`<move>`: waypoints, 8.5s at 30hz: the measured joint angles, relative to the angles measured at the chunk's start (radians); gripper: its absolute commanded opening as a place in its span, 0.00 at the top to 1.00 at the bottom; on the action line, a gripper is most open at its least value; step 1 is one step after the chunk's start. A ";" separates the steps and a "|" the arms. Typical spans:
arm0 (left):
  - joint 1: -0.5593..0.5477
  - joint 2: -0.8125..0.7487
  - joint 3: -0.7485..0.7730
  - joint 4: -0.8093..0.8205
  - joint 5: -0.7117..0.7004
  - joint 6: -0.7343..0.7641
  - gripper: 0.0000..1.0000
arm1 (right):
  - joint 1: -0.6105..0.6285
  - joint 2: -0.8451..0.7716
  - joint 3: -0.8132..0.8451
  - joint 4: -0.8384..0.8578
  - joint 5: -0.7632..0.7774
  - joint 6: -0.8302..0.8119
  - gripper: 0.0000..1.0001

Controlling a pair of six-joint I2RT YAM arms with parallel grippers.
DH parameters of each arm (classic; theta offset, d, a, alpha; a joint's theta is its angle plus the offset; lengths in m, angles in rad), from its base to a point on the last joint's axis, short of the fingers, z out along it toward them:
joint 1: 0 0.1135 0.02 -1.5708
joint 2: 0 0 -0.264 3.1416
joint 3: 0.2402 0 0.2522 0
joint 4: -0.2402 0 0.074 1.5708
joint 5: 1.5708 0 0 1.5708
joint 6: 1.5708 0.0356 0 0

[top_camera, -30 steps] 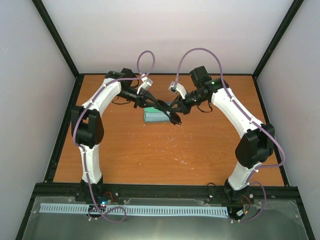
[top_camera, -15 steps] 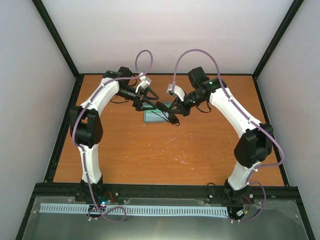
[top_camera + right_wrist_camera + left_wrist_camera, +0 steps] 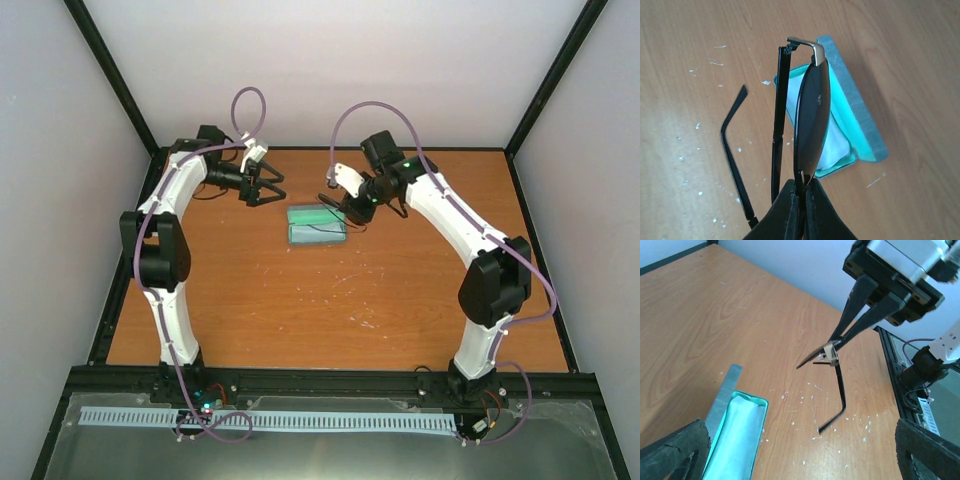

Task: Organize the sunglasses
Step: Fold the sunglasses, then place the sunglasses in the sunglasses case.

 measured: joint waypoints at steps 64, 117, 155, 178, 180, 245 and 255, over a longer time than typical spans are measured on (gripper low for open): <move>-0.264 -0.499 -0.204 0.085 -0.001 0.160 0.84 | -0.139 0.414 0.132 -0.549 -1.120 -0.032 0.97; -0.483 -0.555 -0.466 0.535 -0.296 -0.033 0.91 | -0.125 -0.122 -0.731 1.685 -0.773 1.960 0.97; 0.062 -0.700 -0.611 1.022 -0.381 -0.508 0.88 | 0.366 0.256 -1.139 2.393 0.897 2.136 0.97; 0.129 -0.672 -0.611 1.032 -0.379 -0.514 0.88 | 0.373 0.343 -0.941 2.390 1.032 2.185 0.97; 0.145 -0.672 -0.611 1.032 -0.377 -0.518 0.88 | 0.378 0.339 -0.940 2.363 1.032 2.196 0.97; 0.215 -0.720 -0.688 1.061 -0.380 -0.521 0.87 | 0.266 -0.145 -0.827 1.547 0.649 1.572 0.70; 0.216 -0.720 -0.721 1.074 -0.377 -0.498 0.85 | 0.327 -0.244 -0.534 0.878 0.442 0.696 0.63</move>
